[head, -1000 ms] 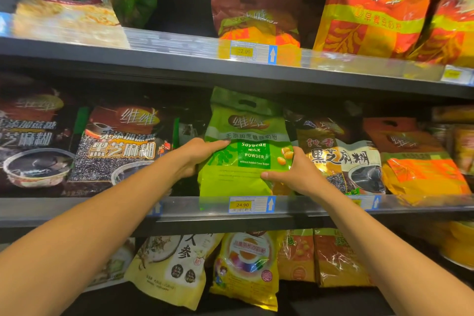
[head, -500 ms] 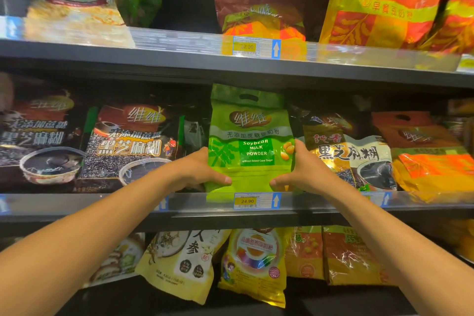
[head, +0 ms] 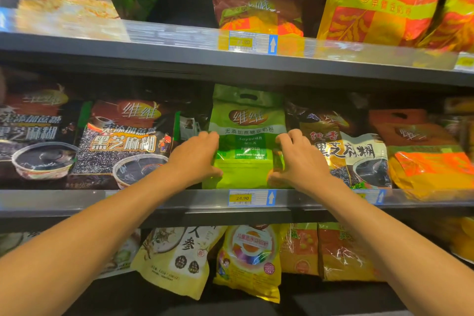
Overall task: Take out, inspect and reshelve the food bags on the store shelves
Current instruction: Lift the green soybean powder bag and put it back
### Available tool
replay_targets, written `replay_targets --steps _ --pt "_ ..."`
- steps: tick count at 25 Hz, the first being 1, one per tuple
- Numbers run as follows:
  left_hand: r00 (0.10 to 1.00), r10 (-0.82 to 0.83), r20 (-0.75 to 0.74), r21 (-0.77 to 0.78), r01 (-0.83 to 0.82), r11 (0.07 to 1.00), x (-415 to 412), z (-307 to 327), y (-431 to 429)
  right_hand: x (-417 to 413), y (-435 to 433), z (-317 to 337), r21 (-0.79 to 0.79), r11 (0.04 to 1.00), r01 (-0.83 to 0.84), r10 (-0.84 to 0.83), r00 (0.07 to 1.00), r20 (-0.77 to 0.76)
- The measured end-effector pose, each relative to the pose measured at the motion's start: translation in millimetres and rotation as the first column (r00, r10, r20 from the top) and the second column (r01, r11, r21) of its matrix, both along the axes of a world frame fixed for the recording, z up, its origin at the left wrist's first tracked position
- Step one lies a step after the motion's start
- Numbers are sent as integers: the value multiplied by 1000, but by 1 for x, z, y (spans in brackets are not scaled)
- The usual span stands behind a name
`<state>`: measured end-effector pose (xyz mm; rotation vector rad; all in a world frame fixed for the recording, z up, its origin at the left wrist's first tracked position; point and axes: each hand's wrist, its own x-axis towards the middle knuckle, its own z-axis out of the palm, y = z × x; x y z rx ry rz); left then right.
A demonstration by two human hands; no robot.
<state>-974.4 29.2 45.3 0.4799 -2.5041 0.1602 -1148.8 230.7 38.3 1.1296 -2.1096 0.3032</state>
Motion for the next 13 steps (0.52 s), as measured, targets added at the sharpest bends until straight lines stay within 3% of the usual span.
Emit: replay_targets --steps 4,8,13 --pt "978 -15 208 83 -2 997 -4 2 -5 -2 -1 12 185 978 -95 53 973 223" --pt "953 48 299 -13 -46 999 -9 1 0 -4 -11 12 256 964 -64 20 985 172" --pt "956 92 278 -120 -61 991 -20 -6 0 -16 -24 5 346 938 -24 3 998 60"
